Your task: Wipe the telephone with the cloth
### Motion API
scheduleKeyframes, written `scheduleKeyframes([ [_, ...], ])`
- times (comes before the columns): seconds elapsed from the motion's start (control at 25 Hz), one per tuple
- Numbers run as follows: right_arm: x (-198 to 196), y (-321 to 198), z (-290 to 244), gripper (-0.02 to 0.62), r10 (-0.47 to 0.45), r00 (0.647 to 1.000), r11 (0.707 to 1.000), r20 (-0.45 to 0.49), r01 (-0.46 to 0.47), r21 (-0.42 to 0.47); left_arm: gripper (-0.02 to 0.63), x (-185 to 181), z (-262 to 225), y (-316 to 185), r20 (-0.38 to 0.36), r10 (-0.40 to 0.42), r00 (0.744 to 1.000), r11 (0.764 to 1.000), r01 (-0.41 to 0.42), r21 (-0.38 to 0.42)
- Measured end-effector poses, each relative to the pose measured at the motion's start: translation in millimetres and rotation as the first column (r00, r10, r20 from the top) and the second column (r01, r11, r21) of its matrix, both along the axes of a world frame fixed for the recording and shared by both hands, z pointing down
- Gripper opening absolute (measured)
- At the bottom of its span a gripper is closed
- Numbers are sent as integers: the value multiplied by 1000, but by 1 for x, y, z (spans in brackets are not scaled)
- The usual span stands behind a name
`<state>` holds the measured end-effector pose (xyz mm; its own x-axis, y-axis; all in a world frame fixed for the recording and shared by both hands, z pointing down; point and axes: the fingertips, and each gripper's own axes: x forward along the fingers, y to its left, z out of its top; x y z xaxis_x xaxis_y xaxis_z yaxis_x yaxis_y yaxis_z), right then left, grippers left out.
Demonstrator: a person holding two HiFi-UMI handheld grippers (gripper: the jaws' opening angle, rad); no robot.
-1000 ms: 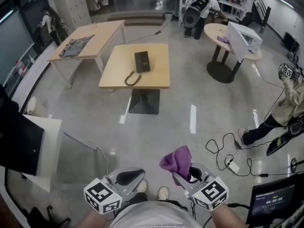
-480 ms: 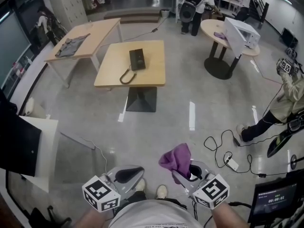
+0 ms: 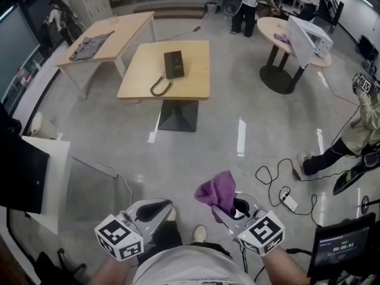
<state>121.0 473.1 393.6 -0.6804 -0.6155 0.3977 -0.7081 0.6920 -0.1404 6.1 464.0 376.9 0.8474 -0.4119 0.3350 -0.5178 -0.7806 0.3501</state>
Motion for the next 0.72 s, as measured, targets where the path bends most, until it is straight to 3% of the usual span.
scheduleKeyframes([
  [0.28,-20,-48,-1,115,5,1000,1000,-14,-5,1,5,-13,-1,-45,-7,16,1000,1000,-16,17],
  [0.72,-57,-151,-8,115,103,993,994,-51,-104,-14,5,-46,-2,-154,-51,137,989,991,-137,7],
])
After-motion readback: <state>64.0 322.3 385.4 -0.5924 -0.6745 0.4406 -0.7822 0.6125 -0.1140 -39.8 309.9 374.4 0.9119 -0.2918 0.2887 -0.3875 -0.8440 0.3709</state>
